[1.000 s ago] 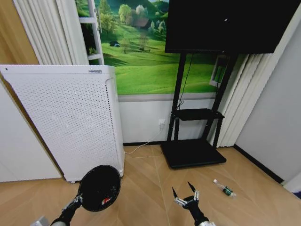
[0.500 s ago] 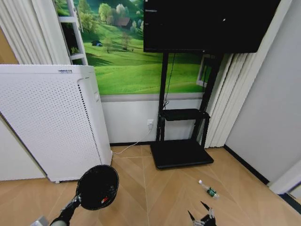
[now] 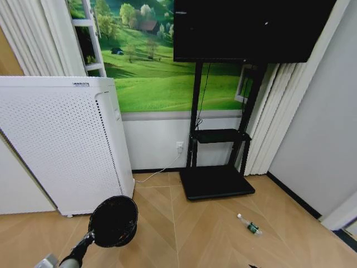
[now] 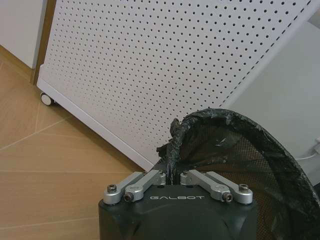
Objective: Pick up the trash bin and place the garbage on the floor into it.
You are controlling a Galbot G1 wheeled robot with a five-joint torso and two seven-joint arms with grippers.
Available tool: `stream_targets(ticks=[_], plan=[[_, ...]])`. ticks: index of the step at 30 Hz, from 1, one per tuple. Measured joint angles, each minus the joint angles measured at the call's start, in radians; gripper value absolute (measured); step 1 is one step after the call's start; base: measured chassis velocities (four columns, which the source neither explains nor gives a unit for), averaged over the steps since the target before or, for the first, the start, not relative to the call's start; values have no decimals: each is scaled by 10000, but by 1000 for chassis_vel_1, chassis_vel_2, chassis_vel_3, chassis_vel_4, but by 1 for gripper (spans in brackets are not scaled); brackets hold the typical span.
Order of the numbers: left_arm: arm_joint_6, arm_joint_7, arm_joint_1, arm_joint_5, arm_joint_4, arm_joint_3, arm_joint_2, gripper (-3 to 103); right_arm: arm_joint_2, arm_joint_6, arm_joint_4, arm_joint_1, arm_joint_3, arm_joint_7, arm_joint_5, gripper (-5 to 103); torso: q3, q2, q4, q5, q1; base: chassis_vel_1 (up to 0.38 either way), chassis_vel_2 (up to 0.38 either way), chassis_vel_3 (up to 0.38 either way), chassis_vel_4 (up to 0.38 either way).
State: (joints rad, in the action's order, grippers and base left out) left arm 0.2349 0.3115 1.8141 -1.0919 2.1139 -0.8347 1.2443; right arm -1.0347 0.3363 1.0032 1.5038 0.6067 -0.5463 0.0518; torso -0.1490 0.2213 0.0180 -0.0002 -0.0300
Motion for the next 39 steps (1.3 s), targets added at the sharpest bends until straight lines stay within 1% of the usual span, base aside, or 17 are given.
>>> stream_targets(ticks=[2,3,6,11,15,17,24,28,30,32,33,34,35,36,37,38,39], plan=[[0,23,3,28,-16,47,9,7,-119,155,-313,-201,-64,18,65,95,0,0,-6,5,0,0,0,0,0],[0,35,6,36,-16,74,-5,7,-196,181,-418,-312,-92,73,145,91,0,0,-6,-1,-1,0,0,0,0],[12,43,2,37,14,105,-88,7,-285,211,-581,-538,-181,250,263,89,0,-1,-5,6,-1,0,0,0,0],[47,43,-65,1,30,138,-252,7,-224,260,-817,-837,-237,467,528,87,0,-1,-5,2,0,0,0,0,0],[80,66,-134,-81,12,178,-324,7,-70,310,-1199,-1103,-219,561,1190,82,0,-1,-4,0,-1,0,0,0,0],[85,78,-153,-99,3,190,-325,7,-65,315,-1335,-1168,-203,601,1307,82,0,-1,-5,1,0,0,0,0,0],[88,196,-262,-144,-58,231,-331,7,-137,204,-1407,-1137,-167,608,1388,81,0,0,-2,-1,0,0,0,0,0],[86,242,-237,-225,-35,191,-331,7,-407,-14,-1414,-1217,-125,595,1666,80,0,0,-5,0,0,0,0,0,0],[82,254,-228,-240,-28,150,-343,7,-499,-157,-1397,-1250,-78,589,1909,77,0,-1,-5,1,-1,0,0,0,0],[74,288,-206,-344,45,-10,-417,7,-626,-402,-1341,-1318,-33,636,2140,66,1,0,-6,-5,0,0,0,0,0],[73,294,-183,-393,84,-67,-446,7,-646,-449,-1335,-1322,-35,633,2209,61,1,0,-8,4,0,0,0,0,0],[73,294,-183,-393,84,-67,-446,7,-646,-449,-1335,-1322,-35,633,2209,61,1,0,-8,4,0,0,0,0,0],[73,297,-156,-452,127,-145,-484,7,-650,-462,-1318,-1320,-36,632,2241,55,0,-1,-1,13,-1,0,0,0,0],[69,300,-148,-505,144,-206,-506,7,-636,-459,-1296,-1335,-35,636,2245,50,1,0,-3,3,0,0,0,0,0],[69,300,-148,-505,144,-206,-506,7,-636,-459,-1296,-1335,-35,636,2245,50,1,0,-3,3,0,0,0,0,0],[68,307,-158,-564,170,-247,-520,7,-596,-462,-1264,-1348,-29,637,2241,44,0,0,-4,-4,-1,0,0,0,0],[68,318,-166,-599,200,-268,-524,7,-566,-461,-1228,-1348,-28,636,2207,40,0,0,-4,0,-1,0,0,0,0]])
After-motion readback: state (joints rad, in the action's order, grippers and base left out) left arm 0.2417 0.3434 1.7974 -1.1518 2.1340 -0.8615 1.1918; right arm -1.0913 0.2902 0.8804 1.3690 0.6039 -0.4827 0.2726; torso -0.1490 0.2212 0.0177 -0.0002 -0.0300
